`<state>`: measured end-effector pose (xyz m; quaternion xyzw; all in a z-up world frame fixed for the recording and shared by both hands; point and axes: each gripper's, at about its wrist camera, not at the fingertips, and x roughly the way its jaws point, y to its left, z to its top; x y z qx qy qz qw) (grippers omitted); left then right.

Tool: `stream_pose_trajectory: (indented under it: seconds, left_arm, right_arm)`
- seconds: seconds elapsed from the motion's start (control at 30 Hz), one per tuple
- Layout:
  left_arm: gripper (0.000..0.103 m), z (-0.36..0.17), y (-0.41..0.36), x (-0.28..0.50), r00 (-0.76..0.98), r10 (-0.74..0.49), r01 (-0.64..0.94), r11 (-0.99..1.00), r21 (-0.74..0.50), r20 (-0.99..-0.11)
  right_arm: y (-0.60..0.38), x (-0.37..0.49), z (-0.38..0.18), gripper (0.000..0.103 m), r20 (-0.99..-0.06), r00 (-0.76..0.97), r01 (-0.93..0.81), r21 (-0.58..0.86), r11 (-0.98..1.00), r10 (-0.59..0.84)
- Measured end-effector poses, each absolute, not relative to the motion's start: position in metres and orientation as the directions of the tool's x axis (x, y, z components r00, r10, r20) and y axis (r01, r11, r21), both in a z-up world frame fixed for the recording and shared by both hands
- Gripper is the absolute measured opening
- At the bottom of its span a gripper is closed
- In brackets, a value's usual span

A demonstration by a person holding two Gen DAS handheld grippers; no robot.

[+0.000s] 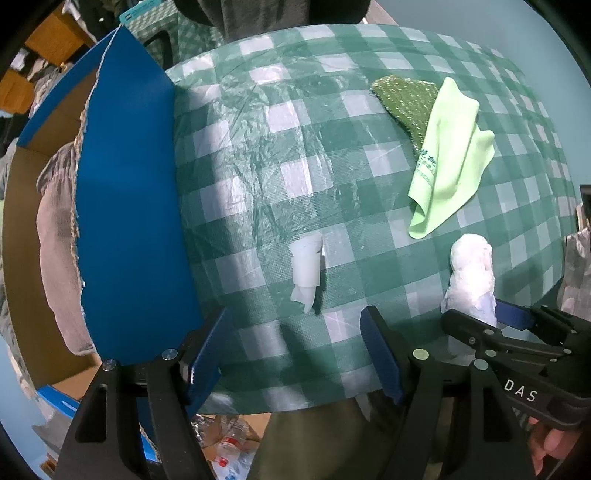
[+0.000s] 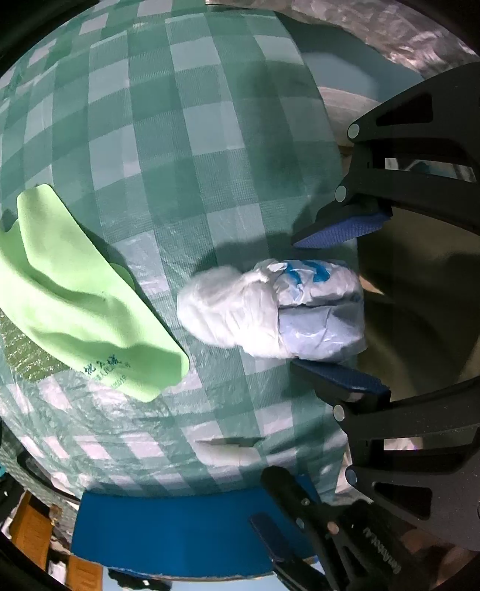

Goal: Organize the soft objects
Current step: 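Close the right tool on the white plastic bag bundle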

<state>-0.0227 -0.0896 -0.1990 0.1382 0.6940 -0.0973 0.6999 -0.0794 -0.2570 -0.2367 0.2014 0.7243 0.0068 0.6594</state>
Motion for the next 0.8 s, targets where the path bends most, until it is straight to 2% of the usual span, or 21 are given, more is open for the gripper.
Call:
stream_pose_trajectory:
  seconds: [0.23, 0.27, 0.5, 0.8]
  left_arm:
    - [0.074, -0.208, -0.089, -0.01, 0.008, 0.043, 0.295, 0.955, 0.044, -0.999]
    - [0.074, -0.21, -0.088, -0.008, 0.006, 0.04, 0.281, 0.959, 0.04, -0.999]
    - [0.074, -0.219, -0.082, 0.002, -0.01, 0.006, 0.232, 0.973, 0.004, -1.0]
    - [0.074, -0.238, -0.051, 0.013, -0.023, -0.024, 0.153, 0.988, -0.027, -0.999]
  right_arm:
    - [-0.258, -0.072, -0.231, 0.053, -0.967, -0.042, 0.197, 0.238, 0.951, 0.251]
    - [-0.256, -0.071, -0.231, 0.048, -0.969, -0.044, 0.181, 0.232, 0.956, 0.244]
    - [-0.246, -0.067, -0.226, 0.038, -0.976, -0.034, 0.069, 0.211, 0.975, 0.214]
    - [-0.251, -0.061, -0.206, 0.037, -0.976, 0.008, 0.049, 0.216, 0.975, 0.216]
